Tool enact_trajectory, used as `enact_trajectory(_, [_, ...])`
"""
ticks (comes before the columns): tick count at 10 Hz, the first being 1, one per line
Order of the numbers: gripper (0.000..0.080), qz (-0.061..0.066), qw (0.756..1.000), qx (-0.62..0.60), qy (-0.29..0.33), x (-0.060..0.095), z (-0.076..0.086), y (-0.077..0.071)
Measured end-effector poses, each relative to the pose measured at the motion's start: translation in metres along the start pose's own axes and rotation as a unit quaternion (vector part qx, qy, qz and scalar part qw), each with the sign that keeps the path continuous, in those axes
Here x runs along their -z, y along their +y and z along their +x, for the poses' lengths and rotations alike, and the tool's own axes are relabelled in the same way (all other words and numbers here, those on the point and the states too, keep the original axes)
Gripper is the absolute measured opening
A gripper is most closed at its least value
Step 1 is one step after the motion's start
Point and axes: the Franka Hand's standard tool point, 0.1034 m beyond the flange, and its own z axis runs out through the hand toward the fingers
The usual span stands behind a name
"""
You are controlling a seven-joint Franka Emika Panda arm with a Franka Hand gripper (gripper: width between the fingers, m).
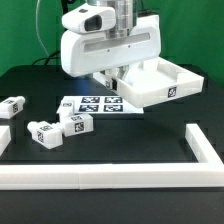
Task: Assemble one leg
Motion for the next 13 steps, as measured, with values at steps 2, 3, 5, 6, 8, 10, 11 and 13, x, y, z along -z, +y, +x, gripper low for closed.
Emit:
enact_trajectory(2, [0.0045, -0.002, 0.998, -0.059, 0.0, -0.005, 0.004, 0.022])
enact_trajectory(3, [0.0045, 0.009, 0.992, -0.126, 0.0, -0.011, 0.009, 0.033])
enact_trajectory(5, [0.0045, 0.05, 0.983, -0.173, -0.033, -0.021, 0.007, 0.048])
enact_trajectory(6, [0.0045, 0.044, 0.984, -0.171, -0.024, -0.02, 0.011, 0.049])
enact_trajectory(8, [0.0045, 0.045, 0.984, -0.17, -0.026, -0.022, 0.01, 0.047])
enact_trajectory(10, [0.0045, 0.045, 0.984, -0.17, -0.027, -0.023, 0.009, 0.047])
enact_trajectory(11, [0.0045, 0.046, 0.983, -0.174, -0.028, -0.025, 0.009, 0.047])
enact_trajectory(13, [0.0045, 0.041, 0.964, -0.261, -0.031, -0.04, 0.025, 0.063])
